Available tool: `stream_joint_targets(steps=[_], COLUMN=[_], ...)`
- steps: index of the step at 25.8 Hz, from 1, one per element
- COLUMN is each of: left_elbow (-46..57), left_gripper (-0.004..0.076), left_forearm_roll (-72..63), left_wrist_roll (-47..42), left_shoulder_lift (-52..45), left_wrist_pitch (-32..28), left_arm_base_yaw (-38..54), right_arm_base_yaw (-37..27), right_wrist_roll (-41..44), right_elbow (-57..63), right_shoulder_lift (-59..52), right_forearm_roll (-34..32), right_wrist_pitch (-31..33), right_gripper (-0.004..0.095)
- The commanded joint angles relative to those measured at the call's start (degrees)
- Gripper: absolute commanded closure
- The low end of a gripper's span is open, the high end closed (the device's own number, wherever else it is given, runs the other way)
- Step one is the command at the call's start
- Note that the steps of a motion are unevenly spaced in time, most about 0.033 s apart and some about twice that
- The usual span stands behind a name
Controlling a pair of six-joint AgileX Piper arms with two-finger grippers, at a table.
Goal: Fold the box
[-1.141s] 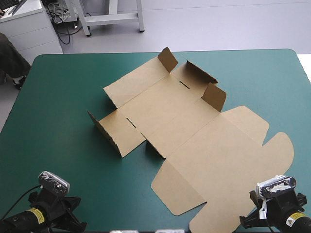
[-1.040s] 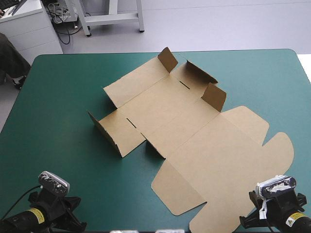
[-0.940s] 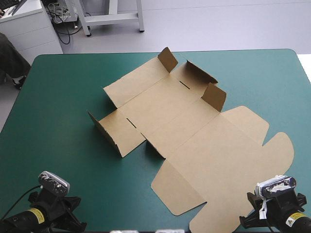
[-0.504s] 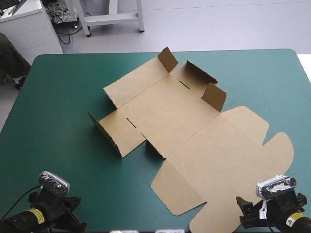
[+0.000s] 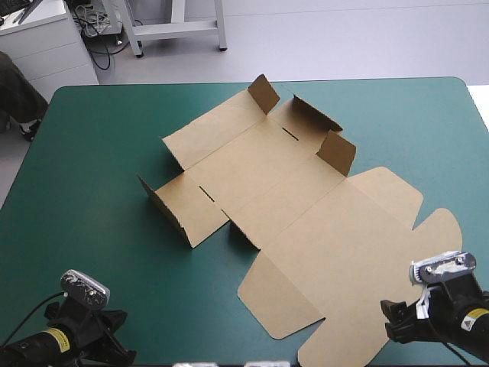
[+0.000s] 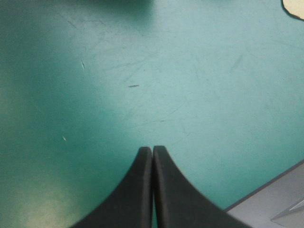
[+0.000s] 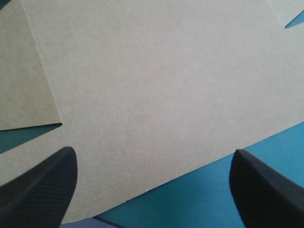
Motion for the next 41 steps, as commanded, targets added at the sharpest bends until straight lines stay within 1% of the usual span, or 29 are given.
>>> stream_joint_targets(steps=[1, 2, 11, 14, 16, 20, 24, 27, 35, 41], left_elbow=[-1.4, -1.4, -1.4, -1.4, -1.4, -1.4, -1.4, -1.4, -1.4, -1.4], left_gripper=[0.0756, 0.0756, 0.0756, 0.0756, 0.0756, 0.0756, 0.0756, 0.0756, 0.0756, 0.0756], left_forearm_roll=[-0.8, -0.8, -0.6, -0.6, -0.6, -0.6, -0.6, -0.6, -0.6, -0.6], left_wrist_roll=[-0.4, -0.4, -0.4, -0.4, -0.4, -0.4, -0.4, -0.4, -0.4, -0.4], left_shoulder_lift=[0.3, 0.3, 0.3, 0.3, 0.3, 0.3, 0.3, 0.3, 0.3, 0.3], left_wrist_pitch=[-2.5, -2.5, -2.5, -2.5, -2.5, -2.5, -2.5, -2.5, -2.5, -2.5], left_arm_base_yaw=[-0.1, -0.1, -0.1, -0.1, -0.1, -0.1, -0.1, -0.1, -0.1, -0.1], right_arm_base_yaw=[0.0, 0.0, 0.0, 0.0, 0.0, 0.0, 0.0, 0.0, 0.0, 0.4], right_wrist_roll=[0.1, 0.1, -0.6, -3.9, -8.4, -11.5, -15.0, -15.5, -17.6, -19.2], right_elbow=[-6.1, -9.4, -25.2, -33.6, -40.4, -49.9, -55.2, -59.6, -65.3, -67.9], right_shoulder_lift=[4.8, 8.1, 25.9, 36.1, 43.7, 54.7, 61.5, 66.7, 75.2, 80.0], right_forearm_roll=[0.6, 0.6, 0.6, 0.8, 0.9, 0.8, 0.7, 0.6, 1.5, 4.6], right_wrist_pitch=[0.0, 0.0, 0.0, 0.0, 0.0, 0.0, 0.0, 0.0, 0.0, 0.0], right_gripper=[0.0102, 0.0102, 0.0102, 0.0102, 0.0102, 0.0102, 0.0102, 0.0102, 0.0102, 0.0102])
